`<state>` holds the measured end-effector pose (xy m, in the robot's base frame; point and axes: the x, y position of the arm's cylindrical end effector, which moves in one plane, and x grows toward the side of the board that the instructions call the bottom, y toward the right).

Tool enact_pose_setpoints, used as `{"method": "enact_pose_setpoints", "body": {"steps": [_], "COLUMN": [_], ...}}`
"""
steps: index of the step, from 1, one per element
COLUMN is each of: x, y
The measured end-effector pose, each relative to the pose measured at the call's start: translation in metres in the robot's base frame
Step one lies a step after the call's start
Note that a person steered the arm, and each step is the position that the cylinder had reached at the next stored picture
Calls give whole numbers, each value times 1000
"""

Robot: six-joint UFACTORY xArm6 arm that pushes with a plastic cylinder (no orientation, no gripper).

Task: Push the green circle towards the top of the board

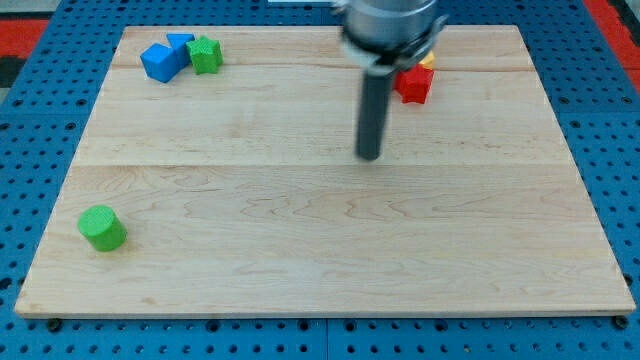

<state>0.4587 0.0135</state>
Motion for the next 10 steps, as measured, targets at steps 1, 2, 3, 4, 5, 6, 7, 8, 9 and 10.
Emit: {"method": "enact_pose_setpoints", "body": {"steps": [1,2,3,4,5,6,7,8,9,10], "x": [62,122,116,66,37,47,60,28,8,18], "y": [-89,-183,-268,-254,-222,-213,-208,-198,-174,-154]}}
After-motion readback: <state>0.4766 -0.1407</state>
